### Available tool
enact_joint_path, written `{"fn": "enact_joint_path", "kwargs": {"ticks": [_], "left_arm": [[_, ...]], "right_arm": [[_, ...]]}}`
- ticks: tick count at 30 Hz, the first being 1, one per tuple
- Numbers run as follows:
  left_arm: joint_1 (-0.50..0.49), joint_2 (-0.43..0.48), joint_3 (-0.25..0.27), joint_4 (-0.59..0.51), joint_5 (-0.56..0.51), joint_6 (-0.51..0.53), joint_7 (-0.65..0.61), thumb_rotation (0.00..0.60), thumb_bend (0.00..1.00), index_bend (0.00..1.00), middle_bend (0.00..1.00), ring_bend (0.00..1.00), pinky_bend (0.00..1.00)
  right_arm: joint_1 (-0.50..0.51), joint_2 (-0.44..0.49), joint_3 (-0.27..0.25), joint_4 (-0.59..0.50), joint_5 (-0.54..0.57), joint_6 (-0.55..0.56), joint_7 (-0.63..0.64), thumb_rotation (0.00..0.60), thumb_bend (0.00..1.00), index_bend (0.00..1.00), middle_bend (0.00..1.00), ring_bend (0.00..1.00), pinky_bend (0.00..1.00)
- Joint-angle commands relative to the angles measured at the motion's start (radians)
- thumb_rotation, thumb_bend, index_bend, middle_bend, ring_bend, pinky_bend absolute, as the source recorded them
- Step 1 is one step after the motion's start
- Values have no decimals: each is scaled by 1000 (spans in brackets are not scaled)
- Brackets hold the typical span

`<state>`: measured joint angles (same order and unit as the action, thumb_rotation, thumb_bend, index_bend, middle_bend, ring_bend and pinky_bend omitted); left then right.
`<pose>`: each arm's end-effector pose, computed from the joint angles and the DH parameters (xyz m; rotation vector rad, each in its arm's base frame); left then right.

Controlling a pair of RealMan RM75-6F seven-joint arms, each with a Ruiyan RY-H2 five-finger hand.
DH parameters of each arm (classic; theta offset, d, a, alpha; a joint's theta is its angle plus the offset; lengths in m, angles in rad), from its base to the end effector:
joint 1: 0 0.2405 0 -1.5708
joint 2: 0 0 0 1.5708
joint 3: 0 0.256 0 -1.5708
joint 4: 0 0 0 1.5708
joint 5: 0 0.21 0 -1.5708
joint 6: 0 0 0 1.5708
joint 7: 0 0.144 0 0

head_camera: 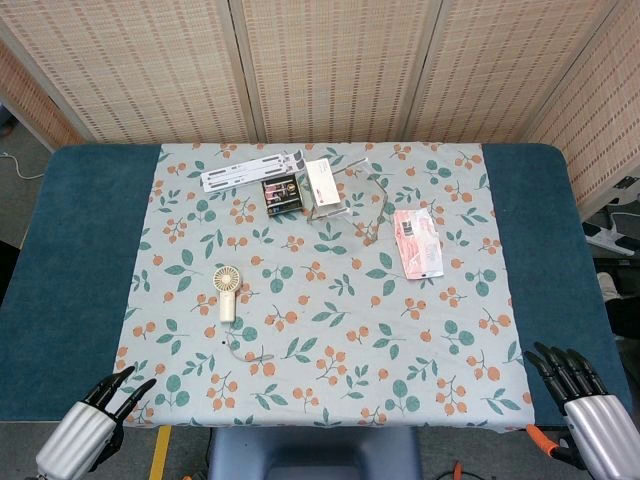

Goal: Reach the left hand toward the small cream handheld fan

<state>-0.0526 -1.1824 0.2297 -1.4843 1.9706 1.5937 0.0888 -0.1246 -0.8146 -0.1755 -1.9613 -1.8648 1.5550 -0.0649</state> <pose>-0.2863 0.0963 0.1052 -1.9105 -0.7634 -0.9541 -0.2489 -0.0738 0.1875 1.5934 -1.0343 0.8457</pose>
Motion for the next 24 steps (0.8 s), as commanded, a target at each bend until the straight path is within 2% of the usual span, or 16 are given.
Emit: {"fn": "enact_joint_path", "kwargs": {"ticks": [1,3,5,7,8,9,11,13,16,20,24], "left_arm": [[-3,-5,0,1,4,-1,-7,600,439,0,0,0,191],[-14,-21,1,11,18,-12,-21,600,439,0,3,2,232],[-34,-45,9,16,36,-38,-52,600,459,0,68,57,334],[-57,-83,5,27,60,-49,-85,600,539,0,315,289,587],[-74,-111,-1,33,65,-68,-108,600,598,1,478,443,734],[-89,-131,-5,29,58,-95,-125,600,691,12,686,640,901],[-128,-174,-24,1,17,-179,-152,600,809,47,876,815,997],[-163,-202,-55,-24,-36,-265,-132,600,898,75,969,903,1000],[-219,-245,-119,-53,-119,-388,-48,600,954,54,1000,954,1000],[-276,-288,-203,-61,-227,-483,15,600,960,15,1000,980,1000],[-329,-340,-286,-15,-334,-551,94,600,899,8,1000,999,1000]], "right_arm": [[1,-2,-2,2,-2,-4,-1,600,116,0,0,0,0],[2,-6,0,7,-4,-3,-3,600,116,0,0,0,0],[4,-13,5,11,3,-3,-4,600,116,0,0,0,0],[6,-23,11,16,12,-5,-10,600,116,0,0,0,0],[8,-32,17,20,18,-8,-18,600,116,0,0,0,0],[9,-40,21,24,24,-11,-27,600,116,0,0,0,0],[12,-60,30,30,40,-21,-52,600,116,0,0,0,0],[15,-76,37,33,52,-30,-74,600,116,0,0,0,0],[19,-101,54,39,77,-35,-106,600,116,0,0,0,0],[24,-123,78,49,123,-39,-134,600,116,0,0,0,0],[29,-142,93,56,155,-47,-165,600,116,0,0,0,0]]}}
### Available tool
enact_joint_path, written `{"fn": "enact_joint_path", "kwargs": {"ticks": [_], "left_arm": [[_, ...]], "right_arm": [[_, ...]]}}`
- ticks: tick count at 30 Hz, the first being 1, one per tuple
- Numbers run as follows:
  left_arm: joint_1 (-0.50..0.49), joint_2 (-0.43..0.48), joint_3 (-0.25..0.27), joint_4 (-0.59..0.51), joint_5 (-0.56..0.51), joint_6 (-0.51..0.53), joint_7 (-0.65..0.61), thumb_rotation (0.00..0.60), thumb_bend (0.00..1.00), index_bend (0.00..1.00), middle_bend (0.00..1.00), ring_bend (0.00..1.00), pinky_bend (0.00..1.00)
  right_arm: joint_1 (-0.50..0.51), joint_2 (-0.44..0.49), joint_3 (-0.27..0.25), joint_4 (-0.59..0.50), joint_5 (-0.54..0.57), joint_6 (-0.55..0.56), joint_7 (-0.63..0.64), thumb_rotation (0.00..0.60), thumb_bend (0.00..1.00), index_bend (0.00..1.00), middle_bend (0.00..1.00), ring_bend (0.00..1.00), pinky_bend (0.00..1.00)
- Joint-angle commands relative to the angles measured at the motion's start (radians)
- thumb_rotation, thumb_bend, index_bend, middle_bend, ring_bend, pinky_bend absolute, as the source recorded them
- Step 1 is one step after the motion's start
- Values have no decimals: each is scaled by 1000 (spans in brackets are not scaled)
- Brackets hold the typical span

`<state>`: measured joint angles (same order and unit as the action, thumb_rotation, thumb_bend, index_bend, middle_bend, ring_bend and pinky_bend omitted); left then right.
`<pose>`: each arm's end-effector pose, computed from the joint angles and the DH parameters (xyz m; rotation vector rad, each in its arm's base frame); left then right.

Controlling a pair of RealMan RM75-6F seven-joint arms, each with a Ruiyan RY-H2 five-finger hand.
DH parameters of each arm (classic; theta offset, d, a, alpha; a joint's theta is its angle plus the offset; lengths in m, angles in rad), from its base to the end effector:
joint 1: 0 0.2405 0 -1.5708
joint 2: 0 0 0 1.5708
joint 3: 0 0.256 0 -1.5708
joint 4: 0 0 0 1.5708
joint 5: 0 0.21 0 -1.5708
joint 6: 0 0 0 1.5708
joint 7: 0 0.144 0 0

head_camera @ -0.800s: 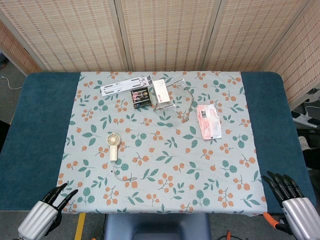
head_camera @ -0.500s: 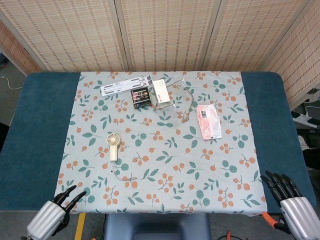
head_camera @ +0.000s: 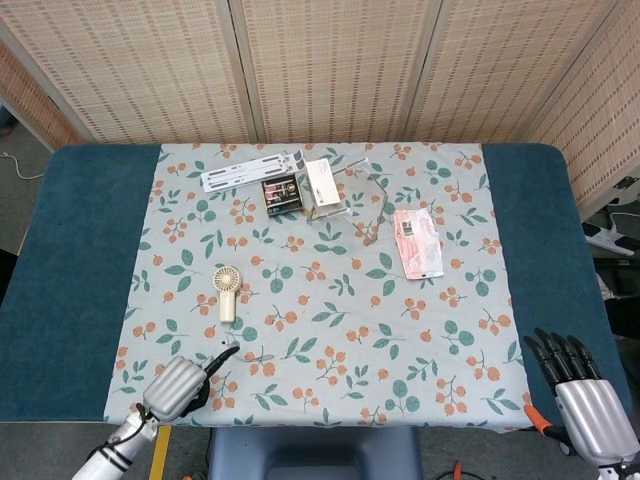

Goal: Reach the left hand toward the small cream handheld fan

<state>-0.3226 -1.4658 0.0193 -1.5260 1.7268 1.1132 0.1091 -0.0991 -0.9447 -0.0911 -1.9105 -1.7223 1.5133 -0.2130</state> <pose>-0.2228 0.2034 -0.0086 -2.0166 -0.9673 -1.0027 -0.2663 -0.0976 0.1652 1.5384 -0.9466 0.7680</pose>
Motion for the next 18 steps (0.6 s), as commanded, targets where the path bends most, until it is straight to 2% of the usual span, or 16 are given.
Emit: {"fn": "enact_joint_path", "kwargs": {"ticks": [1,6,12,18], "left_arm": [[-74,-69,-95,37,-125,-95,90,600,886,8,1000,1000,1000],[-104,-92,-126,54,-188,-128,142,600,872,12,1000,1000,1000],[-145,-135,-150,114,-240,-153,222,600,918,25,1000,1000,1000],[-163,-142,-137,150,-264,-150,257,600,914,44,1000,1000,1000]], "right_arm": [[5,-16,10,6,15,-7,-23,600,116,0,0,0,0],[6,-21,13,9,22,-6,-32,600,116,0,0,0,0],[12,-22,21,11,55,-18,-39,600,116,0,0,0,0],[10,-17,20,5,57,-9,-40,600,116,0,0,0,0]]}}
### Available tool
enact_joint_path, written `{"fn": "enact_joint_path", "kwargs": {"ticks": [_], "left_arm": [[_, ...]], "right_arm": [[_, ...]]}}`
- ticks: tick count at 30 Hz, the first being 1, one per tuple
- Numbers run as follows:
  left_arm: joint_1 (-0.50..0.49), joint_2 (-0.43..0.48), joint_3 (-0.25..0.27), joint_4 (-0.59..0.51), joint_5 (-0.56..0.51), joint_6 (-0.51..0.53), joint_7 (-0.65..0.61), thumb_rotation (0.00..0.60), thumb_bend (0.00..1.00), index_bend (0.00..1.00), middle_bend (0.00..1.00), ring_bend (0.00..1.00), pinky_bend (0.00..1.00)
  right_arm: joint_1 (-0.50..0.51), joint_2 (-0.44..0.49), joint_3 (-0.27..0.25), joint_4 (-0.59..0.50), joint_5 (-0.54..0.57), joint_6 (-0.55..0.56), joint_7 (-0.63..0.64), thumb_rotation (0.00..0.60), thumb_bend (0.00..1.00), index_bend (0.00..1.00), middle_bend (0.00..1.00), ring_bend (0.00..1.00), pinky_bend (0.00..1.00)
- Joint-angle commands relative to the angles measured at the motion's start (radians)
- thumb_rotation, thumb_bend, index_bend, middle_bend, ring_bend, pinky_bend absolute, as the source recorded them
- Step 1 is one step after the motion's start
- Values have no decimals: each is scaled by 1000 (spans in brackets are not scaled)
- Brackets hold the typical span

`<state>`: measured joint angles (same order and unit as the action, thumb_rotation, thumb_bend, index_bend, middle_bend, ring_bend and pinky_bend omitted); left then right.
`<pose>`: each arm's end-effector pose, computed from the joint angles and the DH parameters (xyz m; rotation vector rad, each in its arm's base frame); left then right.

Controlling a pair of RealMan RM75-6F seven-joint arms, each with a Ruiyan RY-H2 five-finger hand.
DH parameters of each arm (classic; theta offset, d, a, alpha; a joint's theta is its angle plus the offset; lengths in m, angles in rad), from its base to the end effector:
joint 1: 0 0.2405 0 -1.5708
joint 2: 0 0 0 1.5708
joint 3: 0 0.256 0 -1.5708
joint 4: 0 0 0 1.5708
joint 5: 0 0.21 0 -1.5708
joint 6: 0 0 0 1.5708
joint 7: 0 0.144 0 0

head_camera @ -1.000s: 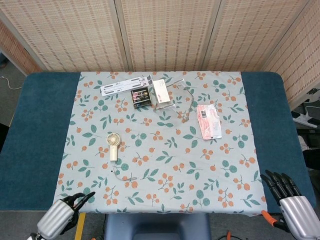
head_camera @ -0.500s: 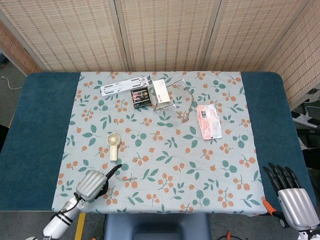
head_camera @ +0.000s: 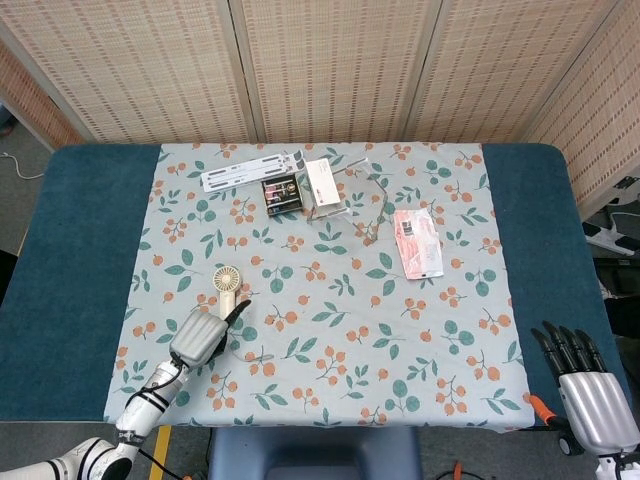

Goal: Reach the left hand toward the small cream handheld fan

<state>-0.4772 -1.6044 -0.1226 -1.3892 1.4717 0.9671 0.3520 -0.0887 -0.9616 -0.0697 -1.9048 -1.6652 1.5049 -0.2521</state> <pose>-0.2065 0.2778 -0.0384 -1.9797 -0.8145 -0.8330 -0.2723 -0.1049 0.1643 1.5105 -0.9281 0.7283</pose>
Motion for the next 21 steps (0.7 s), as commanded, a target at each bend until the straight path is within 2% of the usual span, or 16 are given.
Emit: {"fn": "enact_joint_path", "kwargs": {"ticks": [1,21], "left_arm": [[-13,-5,7,22,-13,-4,24,600,913,44,1000,1000,1000],[-28,16,49,85,-62,28,53,600,902,54,1000,1000,1000]], "right_arm": [[0,0,-3,0,0,-2,-4,600,116,0,0,0,0],[-3,15,-20,-15,-14,5,2,600,116,0,0,0,0]]}}
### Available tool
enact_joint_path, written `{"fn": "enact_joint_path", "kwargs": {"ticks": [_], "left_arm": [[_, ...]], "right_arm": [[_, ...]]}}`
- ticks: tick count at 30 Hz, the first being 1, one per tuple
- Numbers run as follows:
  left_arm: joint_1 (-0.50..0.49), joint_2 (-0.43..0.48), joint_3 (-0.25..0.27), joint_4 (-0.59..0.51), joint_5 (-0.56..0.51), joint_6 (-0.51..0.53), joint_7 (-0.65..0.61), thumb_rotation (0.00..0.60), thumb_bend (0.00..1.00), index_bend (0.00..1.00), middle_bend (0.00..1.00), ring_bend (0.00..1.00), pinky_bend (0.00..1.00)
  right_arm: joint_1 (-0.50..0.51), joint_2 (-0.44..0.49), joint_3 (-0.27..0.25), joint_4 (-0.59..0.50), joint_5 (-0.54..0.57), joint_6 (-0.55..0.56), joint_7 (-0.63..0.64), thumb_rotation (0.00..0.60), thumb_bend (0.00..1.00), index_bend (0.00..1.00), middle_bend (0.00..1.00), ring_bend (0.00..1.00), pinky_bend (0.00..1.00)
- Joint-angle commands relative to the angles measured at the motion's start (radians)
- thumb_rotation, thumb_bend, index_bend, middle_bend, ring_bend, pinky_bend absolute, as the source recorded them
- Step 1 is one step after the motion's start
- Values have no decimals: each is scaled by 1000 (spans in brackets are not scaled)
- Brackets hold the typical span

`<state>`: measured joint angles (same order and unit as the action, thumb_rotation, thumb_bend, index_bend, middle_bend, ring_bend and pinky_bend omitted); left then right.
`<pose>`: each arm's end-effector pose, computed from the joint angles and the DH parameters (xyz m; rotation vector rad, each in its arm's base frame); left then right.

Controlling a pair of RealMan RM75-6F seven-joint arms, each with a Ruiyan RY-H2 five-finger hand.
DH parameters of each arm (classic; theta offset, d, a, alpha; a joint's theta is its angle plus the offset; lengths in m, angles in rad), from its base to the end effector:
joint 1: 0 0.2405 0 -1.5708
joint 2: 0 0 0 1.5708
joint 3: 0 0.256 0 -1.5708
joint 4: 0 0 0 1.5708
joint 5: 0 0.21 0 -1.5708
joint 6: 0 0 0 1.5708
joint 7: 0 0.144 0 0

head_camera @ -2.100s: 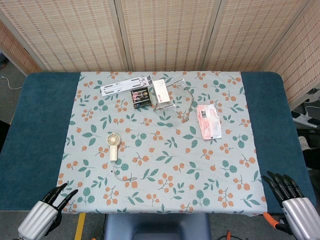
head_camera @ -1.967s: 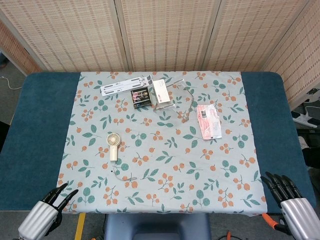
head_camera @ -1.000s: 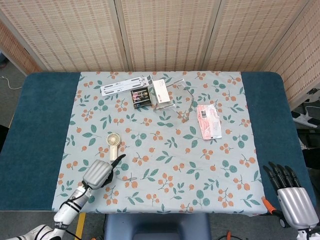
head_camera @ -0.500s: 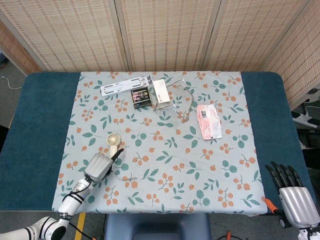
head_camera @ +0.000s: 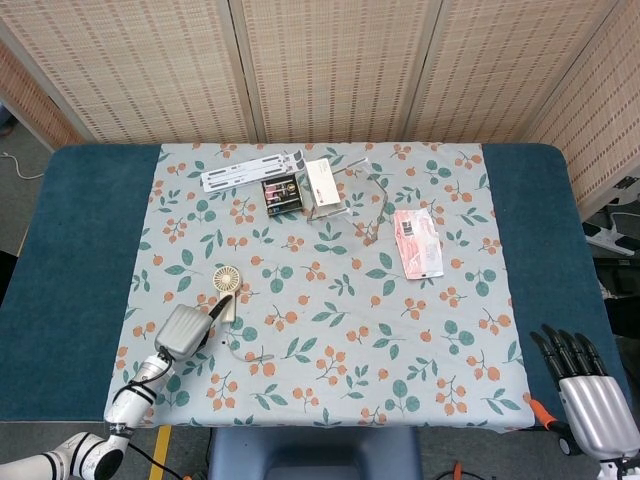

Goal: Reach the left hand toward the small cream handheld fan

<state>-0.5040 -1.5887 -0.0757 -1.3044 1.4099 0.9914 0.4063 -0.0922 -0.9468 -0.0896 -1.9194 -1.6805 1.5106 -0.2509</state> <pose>-0.2356 0.2890 -0.0295 -1.9642 -0.7191 -0.6932 -0.2694 -0.1000 0.1657 1.5218 -0.9377 0.7263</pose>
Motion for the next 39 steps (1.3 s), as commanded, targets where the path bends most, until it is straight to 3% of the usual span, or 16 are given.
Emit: {"fn": "enact_joint_path", "kwargs": {"ticks": [1,39], "left_arm": [[-2,1,3,1,0,6,-3,600,902,54,1000,1000,1000],[-26,11,38,25,-33,19,-13,600,897,54,1000,1000,1000]], "right_arm": [[1,1,-1,-1,2,-2,0,600,116,0,0,0,0],[-4,6,-2,-8,5,13,-8,600,116,0,0,0,0]]}}
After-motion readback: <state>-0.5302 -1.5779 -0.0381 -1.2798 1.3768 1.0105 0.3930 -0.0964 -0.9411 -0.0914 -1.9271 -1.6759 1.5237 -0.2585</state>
